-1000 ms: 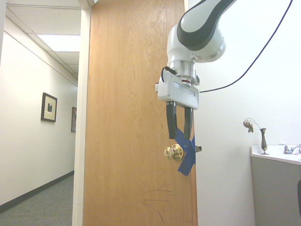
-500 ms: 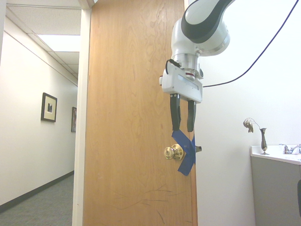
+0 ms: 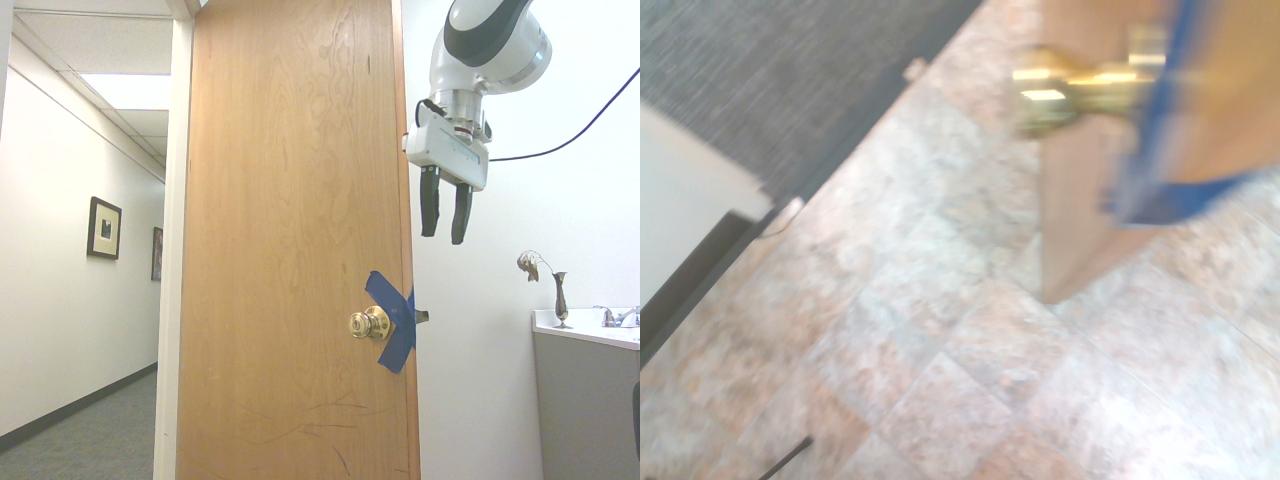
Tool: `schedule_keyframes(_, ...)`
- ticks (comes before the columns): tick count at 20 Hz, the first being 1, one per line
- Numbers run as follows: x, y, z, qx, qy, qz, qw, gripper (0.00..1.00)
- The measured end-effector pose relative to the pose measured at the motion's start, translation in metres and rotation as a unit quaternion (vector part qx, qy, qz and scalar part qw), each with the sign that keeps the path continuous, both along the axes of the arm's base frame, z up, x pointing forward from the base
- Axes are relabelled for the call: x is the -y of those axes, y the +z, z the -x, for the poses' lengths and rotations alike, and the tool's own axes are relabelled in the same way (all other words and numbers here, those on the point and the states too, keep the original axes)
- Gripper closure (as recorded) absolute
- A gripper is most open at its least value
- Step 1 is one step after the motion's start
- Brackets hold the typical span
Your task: Close door
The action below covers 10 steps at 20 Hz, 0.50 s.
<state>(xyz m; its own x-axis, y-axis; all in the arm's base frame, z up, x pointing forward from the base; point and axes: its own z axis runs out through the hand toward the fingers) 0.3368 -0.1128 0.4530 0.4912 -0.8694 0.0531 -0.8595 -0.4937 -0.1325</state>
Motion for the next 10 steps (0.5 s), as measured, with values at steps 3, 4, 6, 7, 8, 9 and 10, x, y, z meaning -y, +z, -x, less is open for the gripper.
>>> schedule_keyframes(3,0.032,-0.003,0.003,0.006,-0.034,-0.002,0.999,0.0)
schedule_keyframes(4,0.045,-0.004,0.003,0.01,-0.047,-0.004,0.999,0.0)
schedule_keyframes(6,0.074,-0.006,0.003,0.017,-0.075,-0.006,0.997,0.0)
schedule_keyframes(7,0.089,-0.007,0.003,0.018,-0.089,-0.008,0.996,0.0)
schedule_keyframes(8,0.104,-0.009,0.003,0.017,-0.102,-0.01,0.995,0.0)
schedule_keyframes(9,0.116,-0.01,0.002,0.017,-0.113,-0.012,0.993,0.0)
schedule_keyframes(10,0.127,-0.012,0.0,0.018,-0.123,-0.013,0.992,0.0)
